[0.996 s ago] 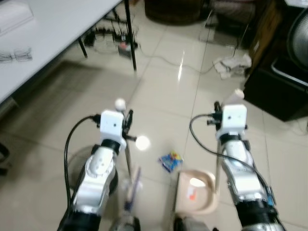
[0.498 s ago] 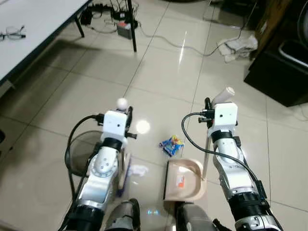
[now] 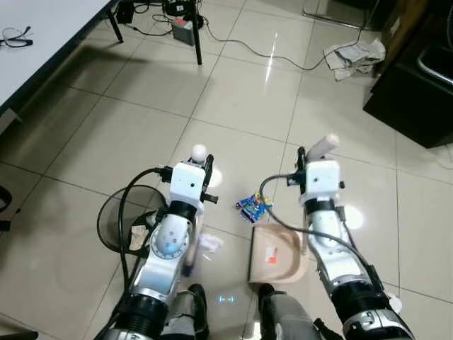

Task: Sweep floor

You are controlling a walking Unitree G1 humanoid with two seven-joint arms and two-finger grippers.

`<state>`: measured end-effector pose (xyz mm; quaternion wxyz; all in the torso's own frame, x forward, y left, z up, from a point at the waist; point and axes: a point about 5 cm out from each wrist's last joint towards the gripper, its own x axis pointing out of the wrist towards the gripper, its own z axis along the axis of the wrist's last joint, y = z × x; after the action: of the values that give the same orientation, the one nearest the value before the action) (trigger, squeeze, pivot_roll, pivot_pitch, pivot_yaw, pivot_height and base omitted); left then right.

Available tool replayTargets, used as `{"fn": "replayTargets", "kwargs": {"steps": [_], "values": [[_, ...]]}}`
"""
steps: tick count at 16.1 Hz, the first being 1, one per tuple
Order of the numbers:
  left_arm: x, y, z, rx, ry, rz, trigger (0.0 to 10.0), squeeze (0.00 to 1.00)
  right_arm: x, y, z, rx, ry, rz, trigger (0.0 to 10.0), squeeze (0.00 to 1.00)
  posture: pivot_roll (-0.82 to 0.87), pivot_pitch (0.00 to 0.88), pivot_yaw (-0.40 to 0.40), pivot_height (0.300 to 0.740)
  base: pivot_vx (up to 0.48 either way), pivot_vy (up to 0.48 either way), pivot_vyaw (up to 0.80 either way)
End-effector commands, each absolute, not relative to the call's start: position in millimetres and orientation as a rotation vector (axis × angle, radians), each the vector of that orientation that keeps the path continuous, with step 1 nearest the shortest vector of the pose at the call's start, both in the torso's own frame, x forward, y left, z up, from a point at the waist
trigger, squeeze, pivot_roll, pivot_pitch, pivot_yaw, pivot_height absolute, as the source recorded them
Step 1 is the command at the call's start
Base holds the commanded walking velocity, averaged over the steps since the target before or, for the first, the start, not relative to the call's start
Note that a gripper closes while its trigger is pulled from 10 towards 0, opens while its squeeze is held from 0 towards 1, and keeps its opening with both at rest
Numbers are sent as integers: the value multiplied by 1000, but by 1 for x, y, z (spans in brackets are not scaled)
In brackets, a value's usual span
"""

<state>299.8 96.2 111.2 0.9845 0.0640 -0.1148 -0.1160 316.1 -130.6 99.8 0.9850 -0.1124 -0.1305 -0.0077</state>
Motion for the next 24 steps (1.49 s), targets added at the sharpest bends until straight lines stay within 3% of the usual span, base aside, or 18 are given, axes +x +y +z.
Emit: {"fn": "replayTargets", "kwargs": {"steps": [1, 7, 10, 12, 17, 21, 24], "values": [[296, 90, 103, 44, -177, -245, 10000, 0, 312, -119, 92, -260, -266, 37, 10000, 0, -2, 333, 14, 740, 0, 0, 0], [303, 81, 117, -207, -155, -190, 10000, 0, 306, -94, 80, -231, -241, 119, 10000, 0, 4, 326, 10, 740, 0, 0, 0], [309, 75, 130, -331, -161, -189, 10000, 0, 308, -97, 80, -92, -207, 72, 10000, 0, 5, 313, 10, 740, 0, 0, 0], [311, 73, 134, -316, -175, -234, 10000, 0, 309, -101, 85, -49, -234, 72, 10000, 0, 3, 299, 13, 740, 0, 0, 0], [317, 81, 154, -186, -237, -395, 10000, 0, 297, -142, 98, 21, -313, -29, 10000, 0, 0, 237, 31, 740, 0, 0, 0], [319, 115, 198, -202, -330, -469, 10000, 0, 290, -175, 110, 37, -346, -112, 10000, 0, 2, 182, 46, 740, 0, 0, 0], [313, 133, 212, -240, -314, -519, 10000, 0, 291, -181, 116, 67, -318, -100, 10000, 0, 3, 149, 50, 740, 0, 0, 0]]}}
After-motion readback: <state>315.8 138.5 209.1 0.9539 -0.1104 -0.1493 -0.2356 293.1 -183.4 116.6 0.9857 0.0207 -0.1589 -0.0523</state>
